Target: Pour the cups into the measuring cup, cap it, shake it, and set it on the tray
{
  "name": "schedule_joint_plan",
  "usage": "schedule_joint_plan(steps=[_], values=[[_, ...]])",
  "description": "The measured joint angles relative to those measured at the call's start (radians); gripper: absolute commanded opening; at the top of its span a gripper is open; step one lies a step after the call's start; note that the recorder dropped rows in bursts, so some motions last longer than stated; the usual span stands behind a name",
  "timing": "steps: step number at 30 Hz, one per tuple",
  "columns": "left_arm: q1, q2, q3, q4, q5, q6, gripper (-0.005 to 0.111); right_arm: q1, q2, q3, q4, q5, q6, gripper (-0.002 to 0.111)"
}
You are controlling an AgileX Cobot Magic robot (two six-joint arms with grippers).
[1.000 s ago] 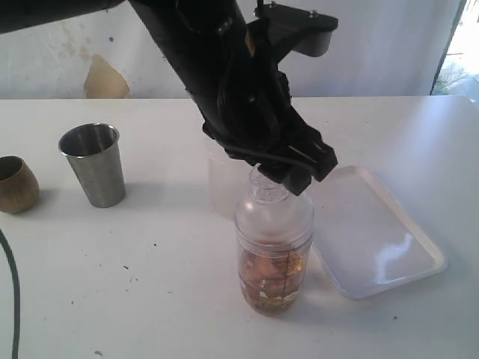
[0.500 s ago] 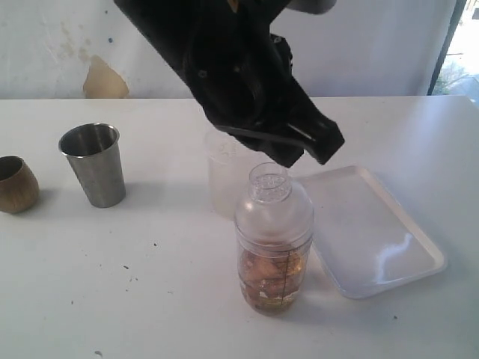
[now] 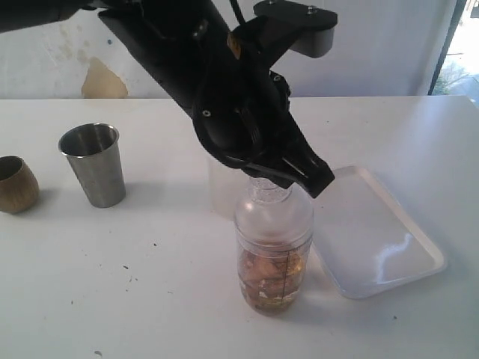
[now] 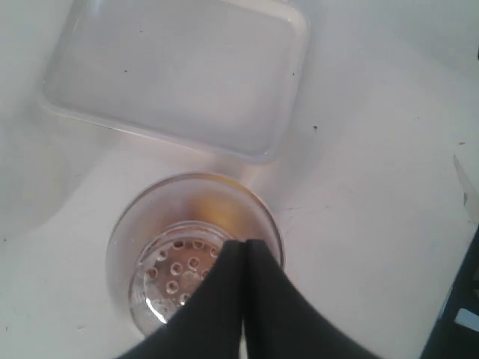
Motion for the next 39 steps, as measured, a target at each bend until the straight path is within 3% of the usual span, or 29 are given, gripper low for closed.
schedule_joint_plan(steps=[31,39], values=[[0.000,0.015,0.015,-0.115,-0.072,0.136,0.000,0.000,0.000,0.000,0.000,0.000,0.002,0.000],[0.000,-0.041,0.015,0.012,-0.051,0.083,0.000,0.000,0.000,0.000,0.000,0.000,0.002,0.000]])
